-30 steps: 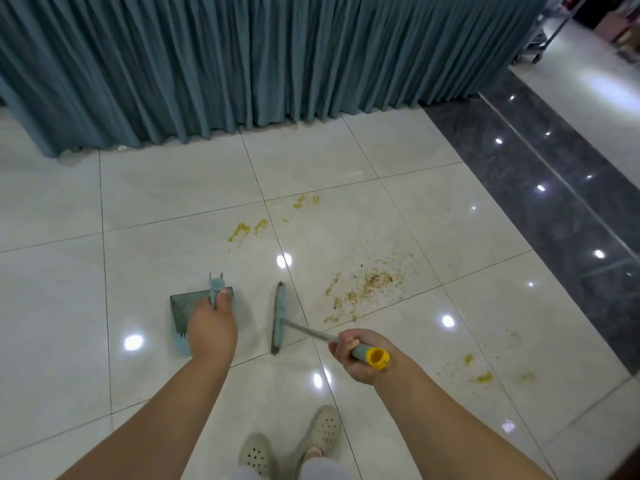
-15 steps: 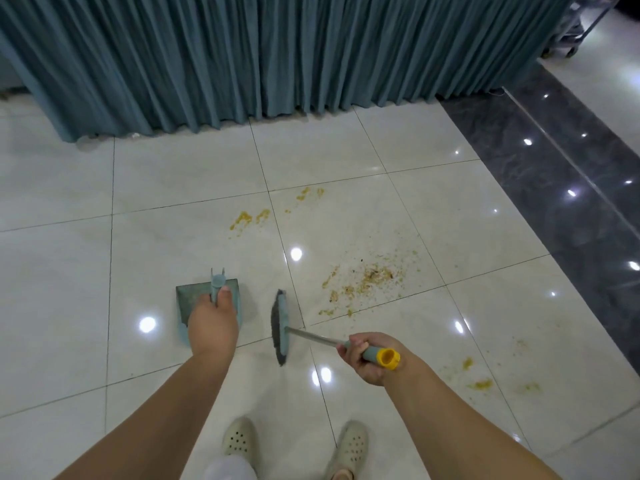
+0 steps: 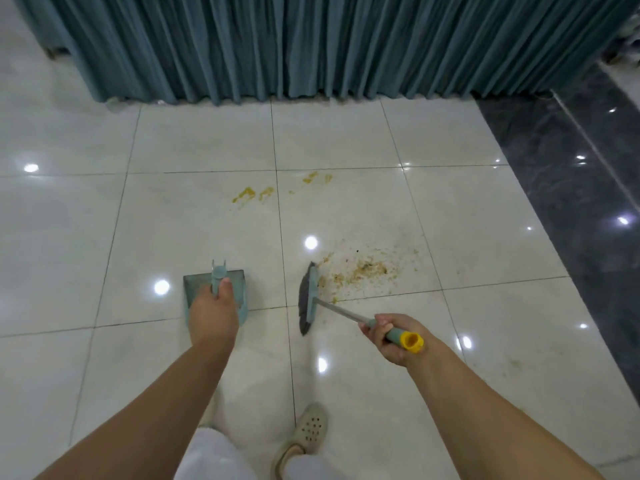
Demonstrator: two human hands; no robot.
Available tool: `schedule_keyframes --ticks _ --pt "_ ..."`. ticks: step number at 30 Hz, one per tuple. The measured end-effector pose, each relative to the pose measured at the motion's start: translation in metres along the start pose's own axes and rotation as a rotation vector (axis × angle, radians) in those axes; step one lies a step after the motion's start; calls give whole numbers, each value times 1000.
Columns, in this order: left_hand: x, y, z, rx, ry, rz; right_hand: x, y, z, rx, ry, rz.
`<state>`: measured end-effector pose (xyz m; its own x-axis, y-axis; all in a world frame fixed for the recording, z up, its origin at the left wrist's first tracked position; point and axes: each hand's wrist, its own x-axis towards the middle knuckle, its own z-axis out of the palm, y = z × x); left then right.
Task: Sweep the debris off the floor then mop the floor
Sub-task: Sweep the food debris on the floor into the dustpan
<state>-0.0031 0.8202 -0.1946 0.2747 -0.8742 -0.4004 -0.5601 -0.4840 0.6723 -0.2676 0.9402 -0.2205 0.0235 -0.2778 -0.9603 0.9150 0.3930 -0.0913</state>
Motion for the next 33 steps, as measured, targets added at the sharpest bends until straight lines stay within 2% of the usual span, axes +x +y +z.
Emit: schedule_keyframes --ticks 10,23,27,33 --pt "-35 -12 -8 -23 37 7 -14 1 -24 -148 -45 18" --pt "-41 -49 -60 -78 37 39 -23 106 -12 -79 -69 278" --pt "-43 -64 -71 -83 30 53 -28 123 -19 -83 -13 253" --pt "-52 -74 -77 -100 -8 28 -42 114 -39 -103 43 137"
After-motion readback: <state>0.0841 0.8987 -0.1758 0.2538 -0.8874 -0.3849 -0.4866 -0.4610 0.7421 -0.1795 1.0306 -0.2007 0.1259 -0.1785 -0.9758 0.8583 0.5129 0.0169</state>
